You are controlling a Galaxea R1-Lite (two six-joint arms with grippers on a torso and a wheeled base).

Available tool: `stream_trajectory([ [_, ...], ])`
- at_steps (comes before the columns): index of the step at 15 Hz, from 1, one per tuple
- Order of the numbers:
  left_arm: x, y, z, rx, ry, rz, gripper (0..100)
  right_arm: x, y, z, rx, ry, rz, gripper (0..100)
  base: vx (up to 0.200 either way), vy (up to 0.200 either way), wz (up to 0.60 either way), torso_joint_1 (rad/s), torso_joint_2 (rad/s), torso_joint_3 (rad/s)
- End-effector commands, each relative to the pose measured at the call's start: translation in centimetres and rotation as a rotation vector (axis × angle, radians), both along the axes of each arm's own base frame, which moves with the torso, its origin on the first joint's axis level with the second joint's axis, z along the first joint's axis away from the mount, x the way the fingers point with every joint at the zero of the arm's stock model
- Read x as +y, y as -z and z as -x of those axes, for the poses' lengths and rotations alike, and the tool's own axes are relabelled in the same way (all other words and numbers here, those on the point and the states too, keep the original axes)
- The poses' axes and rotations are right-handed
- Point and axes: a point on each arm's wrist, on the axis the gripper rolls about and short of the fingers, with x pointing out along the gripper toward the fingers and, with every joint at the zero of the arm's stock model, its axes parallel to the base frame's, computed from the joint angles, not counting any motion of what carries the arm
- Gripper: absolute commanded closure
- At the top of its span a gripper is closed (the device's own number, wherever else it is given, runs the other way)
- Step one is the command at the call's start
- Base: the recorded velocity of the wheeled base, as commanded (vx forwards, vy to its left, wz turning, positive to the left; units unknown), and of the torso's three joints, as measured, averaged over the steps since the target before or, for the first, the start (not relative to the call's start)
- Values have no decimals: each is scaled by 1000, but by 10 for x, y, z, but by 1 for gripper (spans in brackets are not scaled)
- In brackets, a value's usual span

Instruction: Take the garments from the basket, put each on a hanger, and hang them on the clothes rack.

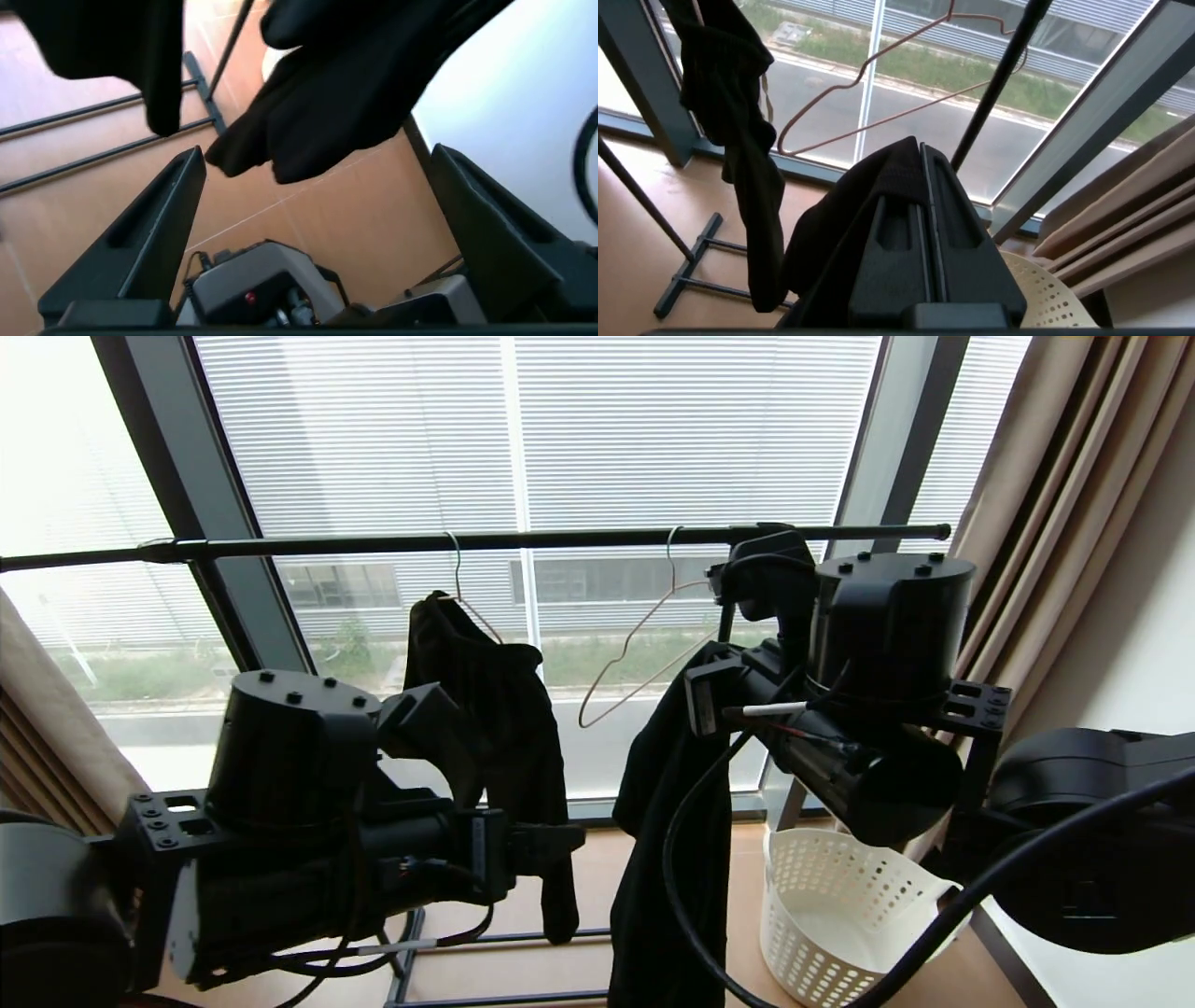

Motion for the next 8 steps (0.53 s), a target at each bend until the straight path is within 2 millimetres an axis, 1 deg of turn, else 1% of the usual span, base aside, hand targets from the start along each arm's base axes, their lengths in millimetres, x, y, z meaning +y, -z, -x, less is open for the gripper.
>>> stream_trajectory([
  [1, -34, 9, -8, 6, 35, -10, 0, 10, 6, -6, 3, 40, -6, 100, 0, 0, 0, 0, 0, 0],
  [2, -39, 7, -10, -5, 35, -11, 0, 10, 6, -6, 0, 55, -8, 100, 0, 0, 0, 0, 0, 0],
  [4, -55, 9, -25, -5, 21, -4, 0, 11, 0, 3, -8, 43, -29, 100, 0, 0, 0, 0, 0, 0],
  [6, -68, 15, -38, 16, 3, 10, 0, 16, -3, 9, -14, 21, -36, 100, 0, 0, 0, 0, 0, 0],
  [8, -78, 23, -48, 25, 4, 3, 0, 17, -2, 10, -14, 29, -32, 100, 0, 0, 0, 0, 0, 0],
])
